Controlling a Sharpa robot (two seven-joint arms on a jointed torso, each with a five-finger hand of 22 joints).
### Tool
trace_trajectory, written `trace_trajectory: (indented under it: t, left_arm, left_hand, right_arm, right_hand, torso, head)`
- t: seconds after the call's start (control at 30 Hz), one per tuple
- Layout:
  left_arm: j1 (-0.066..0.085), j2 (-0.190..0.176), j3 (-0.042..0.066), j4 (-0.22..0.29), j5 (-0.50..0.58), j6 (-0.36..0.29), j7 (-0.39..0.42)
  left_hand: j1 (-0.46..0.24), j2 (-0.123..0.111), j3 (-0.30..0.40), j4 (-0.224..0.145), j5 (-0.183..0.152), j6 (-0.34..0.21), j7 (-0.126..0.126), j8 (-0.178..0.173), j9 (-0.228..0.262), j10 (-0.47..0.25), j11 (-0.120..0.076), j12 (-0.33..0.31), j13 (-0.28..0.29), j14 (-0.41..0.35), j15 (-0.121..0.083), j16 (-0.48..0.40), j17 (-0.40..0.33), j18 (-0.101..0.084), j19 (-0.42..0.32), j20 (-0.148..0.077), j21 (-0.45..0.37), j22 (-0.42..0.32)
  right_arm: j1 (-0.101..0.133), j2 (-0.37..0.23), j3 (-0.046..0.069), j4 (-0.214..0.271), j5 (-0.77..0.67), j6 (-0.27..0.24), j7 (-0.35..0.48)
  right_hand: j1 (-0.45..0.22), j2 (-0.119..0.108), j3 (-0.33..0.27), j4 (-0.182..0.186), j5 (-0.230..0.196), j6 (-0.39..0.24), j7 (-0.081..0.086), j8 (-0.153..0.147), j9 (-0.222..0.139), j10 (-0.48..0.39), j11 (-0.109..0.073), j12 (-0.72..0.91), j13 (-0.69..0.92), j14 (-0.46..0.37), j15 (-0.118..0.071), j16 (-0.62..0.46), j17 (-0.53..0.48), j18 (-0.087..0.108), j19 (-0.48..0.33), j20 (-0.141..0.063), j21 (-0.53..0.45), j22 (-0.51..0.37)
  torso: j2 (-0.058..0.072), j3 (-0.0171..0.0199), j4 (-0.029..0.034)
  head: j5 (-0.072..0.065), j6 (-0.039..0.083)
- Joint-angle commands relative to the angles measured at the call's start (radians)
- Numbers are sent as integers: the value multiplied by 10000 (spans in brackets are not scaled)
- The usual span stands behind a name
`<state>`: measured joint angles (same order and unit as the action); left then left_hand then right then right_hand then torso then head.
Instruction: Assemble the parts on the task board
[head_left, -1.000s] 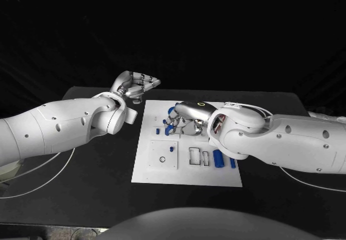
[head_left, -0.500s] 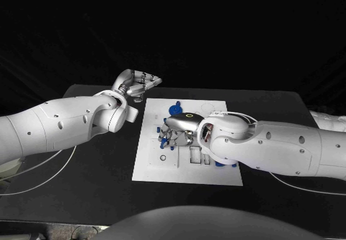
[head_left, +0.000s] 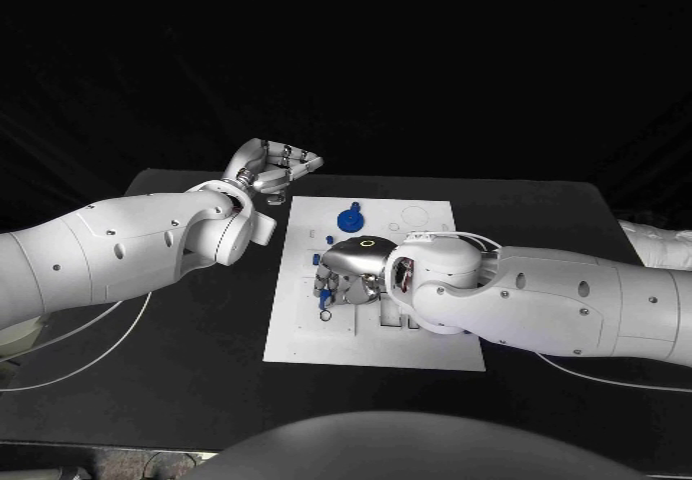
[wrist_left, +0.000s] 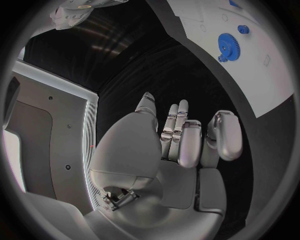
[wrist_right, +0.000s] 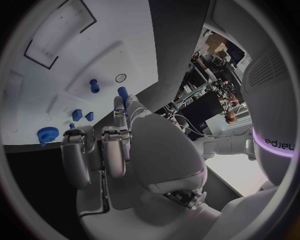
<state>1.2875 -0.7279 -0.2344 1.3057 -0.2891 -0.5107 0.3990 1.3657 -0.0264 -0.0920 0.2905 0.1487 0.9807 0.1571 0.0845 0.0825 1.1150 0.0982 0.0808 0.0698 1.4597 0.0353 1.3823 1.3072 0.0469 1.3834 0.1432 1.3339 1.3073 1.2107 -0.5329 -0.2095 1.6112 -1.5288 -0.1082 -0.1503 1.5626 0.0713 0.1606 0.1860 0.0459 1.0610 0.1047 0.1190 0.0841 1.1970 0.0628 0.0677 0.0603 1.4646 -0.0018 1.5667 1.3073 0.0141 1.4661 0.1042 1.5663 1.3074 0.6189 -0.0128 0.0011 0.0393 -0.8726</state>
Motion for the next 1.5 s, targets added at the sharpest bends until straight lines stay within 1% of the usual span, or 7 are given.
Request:
trace_trajectory:
  t: [0.03,0.23,0.33,0.6,0.73,1.17,1.5]
  left_arm:
    - [4,-7,7,54,-60,142,43]
    - [6,-51,8,107,-65,119,42]
    - [6,-74,8,137,-66,106,42]
    - [8,-87,10,162,-66,104,47]
    - [8,-87,10,160,-66,107,50]
    - [8,-114,10,147,-67,95,55]
    - [8,-131,10,147,-67,93,53]
  left_hand:
    - [12,103,-58,-1,51,-65,23,-67,-11,-26,47,-52,8,-62,-13,-27,-3,121,-74,-2,-42,1713]
    - [12,103,-58,-1,51,-65,23,-67,-11,-26,47,-52,8,-62,-13,-27,-3,121,-74,-2,-42,1713]
    - [12,103,-58,-1,51,-65,23,-67,-11,-26,47,-52,8,-62,-13,-27,-3,121,-74,-2,-42,1713]
    - [31,111,-67,-1,65,-71,25,-69,-12,-34,49,-57,6,-63,-12,-30,-5,120,-71,-2,-44,1714]
    - [31,111,-67,-1,65,-71,25,-69,-12,-34,49,-57,6,-63,-12,-30,-5,120,-71,-2,-44,1714]
    - [31,111,-67,-1,65,-71,25,-69,-12,-34,49,-57,6,-63,-12,-30,-5,120,-71,-2,-44,1714]
    - [31,111,-67,-1,65,-71,25,-69,-12,-34,49,-57,6,-63,-12,-30,-5,120,-71,-2,-44,1714]
  right_arm:
    - [-32,52,2,-26,-415,314,155]
    - [-55,137,2,-74,-437,398,192]
    - [-73,200,2,-103,-442,430,207]
    - [-118,335,2,-174,-493,633,152]
    - [-133,345,2,-195,-590,827,67]
    - [-151,345,1,-258,-668,1140,-91]
    - [-155,348,1,-293,-689,1186,-105]
  right_hand:
    - [81,12,62,10,29,263,66,61,113,-7,45,-65,-7,1061,60,41,2635,-141,1047,57,45,2634]
    - [87,10,71,7,29,256,67,54,111,-21,46,-69,-7,1061,61,41,2635,-141,1047,61,45,2634]
    - [90,7,79,5,29,245,70,44,108,-39,50,-74,-8,1061,62,41,2635,-141,1047,65,45,2634]
    - [96,2,91,1,29,232,73,30,104,-64,53,-78,-8,1061,63,41,2635,-141,1047,70,45,2634]
    - [98,1,94,0,29,228,74,27,103,-72,53,-79,-8,1061,63,41,2635,-141,1047,72,45,2634]
    - [103,-3,106,-4,29,217,77,15,100,-97,55,-81,-9,1061,61,41,2635,-141,1047,75,45,2634]
    - [110,-4,114,-8,29,211,77,9,98,-110,54,-81,-8,1061,60,41,2635,-141,1047,77,45,2634]
  torso:
    - [5,-3,14]
    - [-3,-9,9]
    - [0,-7,14]
    - [-15,-7,2]
    - [-17,-5,4]
    - [-6,-2,6]
    - [-13,-6,6]
  head:
    - [-17,0]
    - [17,0]
    - [-18,0]
    - [-36,0]
    - [-51,0]
    - [-94,0]
    - [-132,0]
